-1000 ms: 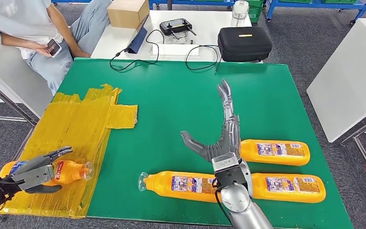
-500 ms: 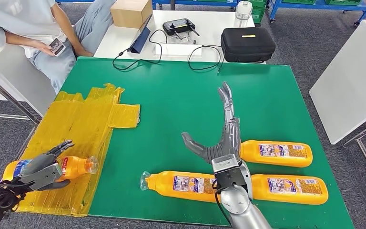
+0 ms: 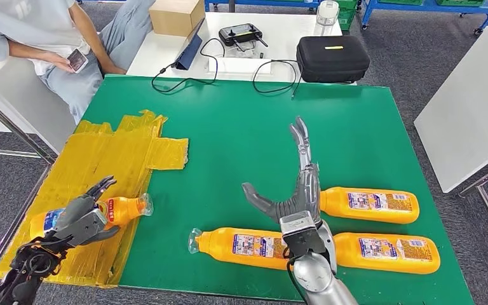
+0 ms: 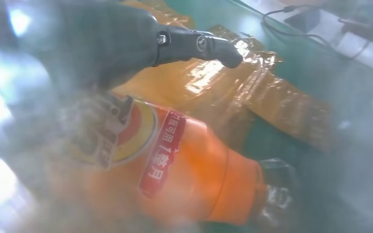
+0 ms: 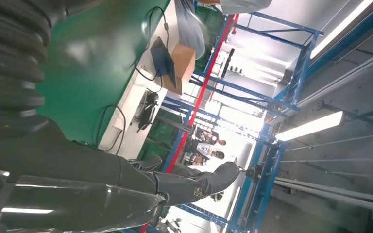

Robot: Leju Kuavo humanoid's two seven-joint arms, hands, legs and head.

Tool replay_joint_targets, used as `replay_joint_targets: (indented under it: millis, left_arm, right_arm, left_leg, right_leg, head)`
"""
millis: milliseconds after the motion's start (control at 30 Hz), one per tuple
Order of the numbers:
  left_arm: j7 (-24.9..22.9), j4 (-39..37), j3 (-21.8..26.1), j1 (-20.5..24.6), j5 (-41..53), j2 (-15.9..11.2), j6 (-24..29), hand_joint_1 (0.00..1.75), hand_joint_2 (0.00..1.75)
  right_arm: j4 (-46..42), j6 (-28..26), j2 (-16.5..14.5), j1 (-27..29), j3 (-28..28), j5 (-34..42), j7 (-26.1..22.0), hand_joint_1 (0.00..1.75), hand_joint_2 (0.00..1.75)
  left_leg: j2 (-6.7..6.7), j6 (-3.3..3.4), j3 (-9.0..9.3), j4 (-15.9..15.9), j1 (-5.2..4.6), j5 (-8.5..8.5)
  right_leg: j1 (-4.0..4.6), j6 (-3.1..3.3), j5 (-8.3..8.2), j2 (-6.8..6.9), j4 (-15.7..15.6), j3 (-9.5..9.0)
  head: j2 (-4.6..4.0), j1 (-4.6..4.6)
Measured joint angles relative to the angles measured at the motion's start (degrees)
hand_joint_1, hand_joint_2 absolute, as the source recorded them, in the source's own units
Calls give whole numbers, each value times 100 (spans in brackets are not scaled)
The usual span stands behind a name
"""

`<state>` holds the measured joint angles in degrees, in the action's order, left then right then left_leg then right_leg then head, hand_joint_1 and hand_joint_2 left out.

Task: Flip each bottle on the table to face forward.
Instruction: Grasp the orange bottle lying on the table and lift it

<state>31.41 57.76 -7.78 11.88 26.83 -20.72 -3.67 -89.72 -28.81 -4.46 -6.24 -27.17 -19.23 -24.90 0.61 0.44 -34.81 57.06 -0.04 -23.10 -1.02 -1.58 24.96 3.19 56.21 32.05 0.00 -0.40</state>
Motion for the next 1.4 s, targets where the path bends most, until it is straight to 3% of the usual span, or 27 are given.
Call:
replay_joint_targets:
  millis: [300,733,1400]
  left_arm:
    - [1,1,28,1,95,175,6,0,175]
    - [48,-1,30,12,128,214,-133,0,175]
    - [-112,16,-150,147,80,-215,-733,0,175]
  right_arm:
    - [-9,-4,0,55,4,-43,52,0,175]
    - [-9,20,2,54,7,-62,70,0,175]
    - [-4,113,2,52,26,3,70,0,175]
  left_leg:
    - [0,0,-6,0,0,0]
    - [0,0,-7,0,0,0]
    - [17,-4,-6,-1,10,-3]
  right_leg:
    - [0,0,0,1,0,7]
    - [1,0,0,1,1,7]
    - [6,1,0,-15,2,14]
  head:
    - [0,0]
    - [0,-1]
    - [0,1]
